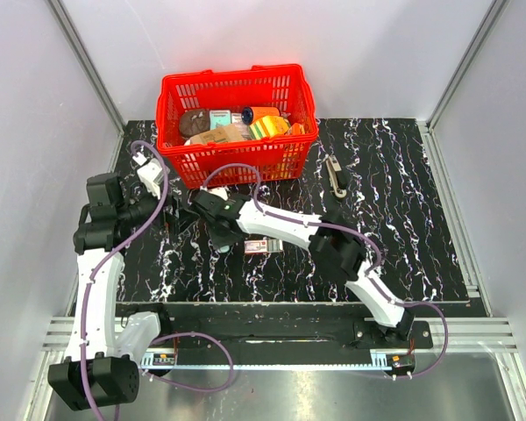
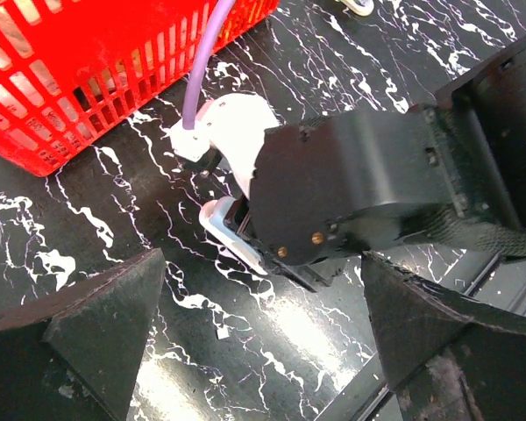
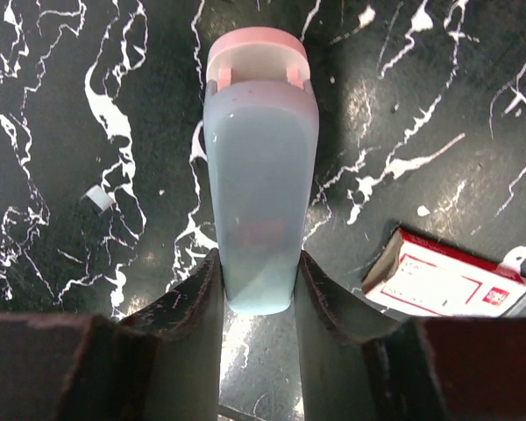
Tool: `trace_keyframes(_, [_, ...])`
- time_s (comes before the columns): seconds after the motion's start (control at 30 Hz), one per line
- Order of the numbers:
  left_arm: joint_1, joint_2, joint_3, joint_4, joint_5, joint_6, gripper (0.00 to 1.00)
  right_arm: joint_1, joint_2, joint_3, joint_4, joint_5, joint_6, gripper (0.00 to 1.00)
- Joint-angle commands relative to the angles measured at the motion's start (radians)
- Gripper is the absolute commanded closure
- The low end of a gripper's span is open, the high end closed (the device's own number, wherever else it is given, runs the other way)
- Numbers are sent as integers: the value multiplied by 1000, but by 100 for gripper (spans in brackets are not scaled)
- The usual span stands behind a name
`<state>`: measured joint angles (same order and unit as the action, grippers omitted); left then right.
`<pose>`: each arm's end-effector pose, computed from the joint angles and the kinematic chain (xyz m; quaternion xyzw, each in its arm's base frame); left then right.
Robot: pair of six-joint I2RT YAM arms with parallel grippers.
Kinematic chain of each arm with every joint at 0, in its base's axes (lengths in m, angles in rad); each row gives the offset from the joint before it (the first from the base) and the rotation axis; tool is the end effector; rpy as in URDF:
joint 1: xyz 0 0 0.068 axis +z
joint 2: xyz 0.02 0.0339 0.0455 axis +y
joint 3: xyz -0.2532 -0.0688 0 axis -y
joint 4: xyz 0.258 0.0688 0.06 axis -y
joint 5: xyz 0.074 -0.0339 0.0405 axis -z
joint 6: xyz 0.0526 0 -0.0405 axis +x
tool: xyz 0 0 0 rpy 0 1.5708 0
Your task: Unload the staples from the stapler
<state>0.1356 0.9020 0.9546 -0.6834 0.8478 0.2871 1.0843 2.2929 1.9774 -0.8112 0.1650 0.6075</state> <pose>0.2088 -0.0113 0.3215 0.2472 0.7962 -0.2720 0.4805 0.2439 0.4427 0.1668 -0.2119 0.9489 0.1110 0.2057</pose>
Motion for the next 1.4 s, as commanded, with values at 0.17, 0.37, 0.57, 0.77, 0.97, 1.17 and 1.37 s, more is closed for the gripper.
trace_keyframes(0.17, [16, -5, 13, 79, -114, -97, 1, 5, 212, 306, -161, 1, -22, 84])
trace_keyframes(0.37, [53, 118, 140, -7, -328, -178, 1, 6, 249, 379, -181, -47, 32, 57])
trace_keyframes(0.57, [65, 118, 136, 8, -340, -200, 1, 8, 203, 382, -166, -38, 57, 35])
trace_keyframes(0.77, [65, 109, 122, 18, -372, -207, 1, 5, 87, 325, -169, -19, 61, 23])
trace_keyframes(0.97, [65, 87, 121, 18, -377, -187, 1, -14, -163, 116, -142, 74, 29, 19])
trace_keyframes(1.17, [36, 92, 131, -13, -320, -163, 1, -173, -548, -302, 21, 122, 15, 6])
trace_keyframes(1.37, [-93, 87, 125, -31, -429, -132, 1, -443, -685, -491, 29, 195, -80, 1])
